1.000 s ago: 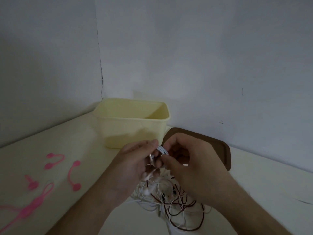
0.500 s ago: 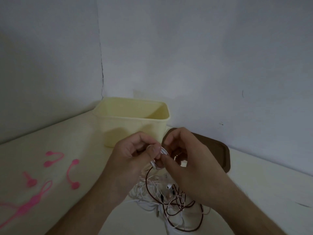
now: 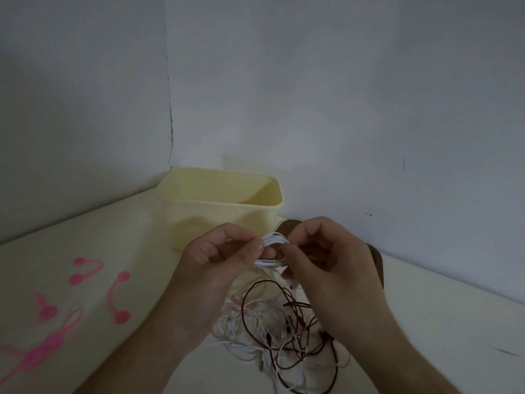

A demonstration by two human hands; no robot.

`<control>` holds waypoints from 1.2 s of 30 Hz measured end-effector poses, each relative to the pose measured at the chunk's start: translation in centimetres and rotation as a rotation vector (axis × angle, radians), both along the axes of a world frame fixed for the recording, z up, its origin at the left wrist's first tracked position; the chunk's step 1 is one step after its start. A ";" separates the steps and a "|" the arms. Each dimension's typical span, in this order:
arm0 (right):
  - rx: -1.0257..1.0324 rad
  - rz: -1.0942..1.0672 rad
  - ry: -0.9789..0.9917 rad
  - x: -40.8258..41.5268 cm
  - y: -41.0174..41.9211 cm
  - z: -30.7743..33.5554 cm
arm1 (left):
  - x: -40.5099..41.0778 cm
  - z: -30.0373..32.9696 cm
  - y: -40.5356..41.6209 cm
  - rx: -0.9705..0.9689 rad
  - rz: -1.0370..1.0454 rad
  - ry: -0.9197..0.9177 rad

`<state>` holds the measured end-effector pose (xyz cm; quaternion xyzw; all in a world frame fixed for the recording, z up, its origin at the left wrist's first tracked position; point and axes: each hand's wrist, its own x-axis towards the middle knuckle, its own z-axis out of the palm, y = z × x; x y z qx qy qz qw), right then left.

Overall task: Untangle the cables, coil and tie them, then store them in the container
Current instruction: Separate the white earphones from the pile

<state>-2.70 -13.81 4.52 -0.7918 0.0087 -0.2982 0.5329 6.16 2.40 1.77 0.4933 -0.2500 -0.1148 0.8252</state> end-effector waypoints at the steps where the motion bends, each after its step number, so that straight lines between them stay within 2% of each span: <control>1: -0.024 -0.001 0.031 0.0 -0.3 0.2 | 0.0 0.1 0.1 0.044 0.004 -0.017; 7: -0.493 0.037 0.132 -0.4 -1.5 1.2 | -0.4 0.5 0.1 0.254 0.036 -0.210; 10: -0.604 0.063 0.126 -0.3 -1.4 1.0 | -0.3 -0.1 -0.1 0.312 0.080 -0.290; 14: -0.409 0.054 0.092 -0.2 -0.8 0.5 | -0.3 -0.2 -0.2 0.279 0.157 -0.323; 21: -0.121 -0.033 0.035 0.1 1.0 -0.7 | -0.8 0.1 -0.4 0.101 0.269 -0.214; 26: -0.143 -0.069 0.040 0.2 0.1 -0.6 | -0.8 0.3 -0.2 0.156 0.191 -0.209; 30: -0.296 -0.014 0.024 0.2 -0.2 -0.5 | -0.6 0.2 -0.2 0.193 0.156 -0.254; 34: -0.156 0.115 0.166 0.3 -0.3 -0.2 | -0.3 0.4 0.2 0.115 0.236 -0.223; 36: -0.155 0.156 0.214 0.4 -0.3 -0.2 | 0.0 0.5 0.4 0.101 0.258 -0.207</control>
